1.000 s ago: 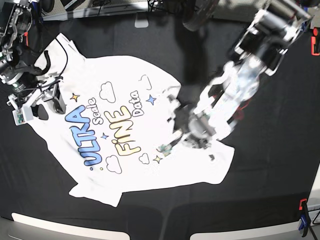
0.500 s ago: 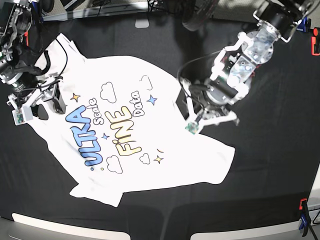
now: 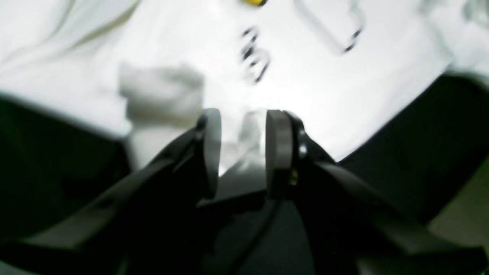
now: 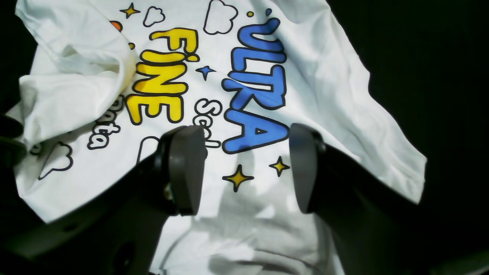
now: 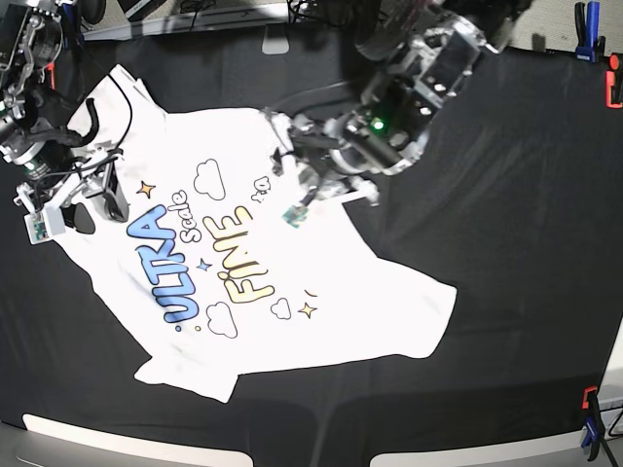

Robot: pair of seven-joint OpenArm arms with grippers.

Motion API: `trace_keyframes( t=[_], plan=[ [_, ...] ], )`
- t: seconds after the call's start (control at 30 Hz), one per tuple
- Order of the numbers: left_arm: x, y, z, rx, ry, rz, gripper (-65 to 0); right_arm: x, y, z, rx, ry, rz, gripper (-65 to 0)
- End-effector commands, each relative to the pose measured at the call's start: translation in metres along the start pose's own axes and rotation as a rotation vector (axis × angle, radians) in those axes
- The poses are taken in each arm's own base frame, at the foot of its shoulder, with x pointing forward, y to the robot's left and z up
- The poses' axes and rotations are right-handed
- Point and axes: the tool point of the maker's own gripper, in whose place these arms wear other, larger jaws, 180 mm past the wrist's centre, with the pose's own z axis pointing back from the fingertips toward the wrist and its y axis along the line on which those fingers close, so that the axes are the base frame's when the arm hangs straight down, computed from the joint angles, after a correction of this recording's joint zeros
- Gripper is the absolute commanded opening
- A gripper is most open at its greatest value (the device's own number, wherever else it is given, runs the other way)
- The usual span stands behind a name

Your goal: Layout the t-shirt on the table in an organized manner, then fold the t-shirt properly

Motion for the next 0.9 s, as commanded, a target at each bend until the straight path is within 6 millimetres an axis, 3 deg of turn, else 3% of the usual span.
trace_keyframes(
  t=[0.0,0.13,0.23,0.37,0.53,0.73,0.87],
  plan=[
    [0.030,-0.009,0.003,-0.025,-0.083,-0.013,-47.1,0.016,-0.003,0.003,-0.003,-0.048,0.022,-31.0],
    [0.055,-0.027,0.004,-0.079,-0.122,-0.056,-47.1,0.016,-0.003,0.003,-0.004,-0.048,0.022,-31.0],
    [0.069,-0.025,0.005,-0.077,-0.141,-0.085,-47.1,0.016,-0.003,0.003,-0.004,-0.048,0.022,-31.0],
    [0.080,0.005,0.008,0.061,-0.112,-0.125,-46.3,0.016,-0.003,0.003,-0.004,-0.048,0.022,-31.0],
    [0.081,0.054,0.017,0.281,-0.104,-0.100,-36.7,0.016,-0.003,0.003,-0.004,-0.046,0.022,-31.0],
    [0.053,0.070,0.019,0.226,-0.064,0.005,-36.6,0.015,-0.003,0.003,-0.004,-0.044,0.022,-31.0],
    [0.055,0.086,0.026,0.199,-0.098,0.122,-36.6,0.015,-0.003,0.003,-0.003,-0.044,0.022,-31.0]
  ],
)
